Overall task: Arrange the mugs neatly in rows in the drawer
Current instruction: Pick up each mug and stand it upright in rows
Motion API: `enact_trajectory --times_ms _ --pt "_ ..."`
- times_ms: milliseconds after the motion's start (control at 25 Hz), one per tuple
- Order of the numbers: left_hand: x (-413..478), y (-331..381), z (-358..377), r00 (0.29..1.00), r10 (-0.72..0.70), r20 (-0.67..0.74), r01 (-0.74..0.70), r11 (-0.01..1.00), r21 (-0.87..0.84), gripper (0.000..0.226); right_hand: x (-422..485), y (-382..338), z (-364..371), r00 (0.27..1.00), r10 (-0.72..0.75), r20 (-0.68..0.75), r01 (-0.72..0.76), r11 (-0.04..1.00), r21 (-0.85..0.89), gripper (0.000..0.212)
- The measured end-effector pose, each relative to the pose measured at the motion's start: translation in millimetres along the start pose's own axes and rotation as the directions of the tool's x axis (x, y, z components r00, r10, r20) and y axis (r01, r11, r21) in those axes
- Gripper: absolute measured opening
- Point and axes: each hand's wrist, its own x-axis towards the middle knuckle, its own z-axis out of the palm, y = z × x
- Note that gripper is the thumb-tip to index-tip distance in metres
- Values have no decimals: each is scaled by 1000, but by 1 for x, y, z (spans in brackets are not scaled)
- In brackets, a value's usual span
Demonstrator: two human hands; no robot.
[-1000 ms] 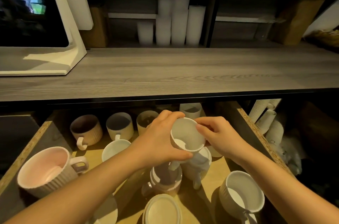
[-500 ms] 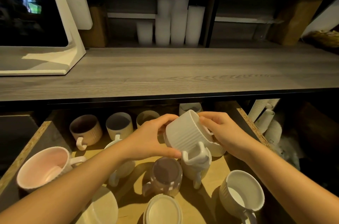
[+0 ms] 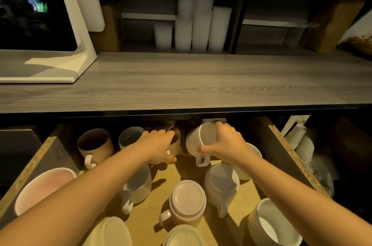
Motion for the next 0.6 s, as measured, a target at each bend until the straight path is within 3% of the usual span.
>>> enact_trajectory --times_ms 160,360,600 --pt "20 -9 3 998 -60 29 61 996 -58 40 22 -9 16 997 35 62 -26 991 -129 53" --pt "31 -8 6 994 -73 81 77 996 -49 48 36 -20 27 990 -6 143 48 955 -292 42" --pt "29 -2 9 999 -15 48 18 997 -76 36 35 -12 31 987 -13 158 63 946 -317 43"
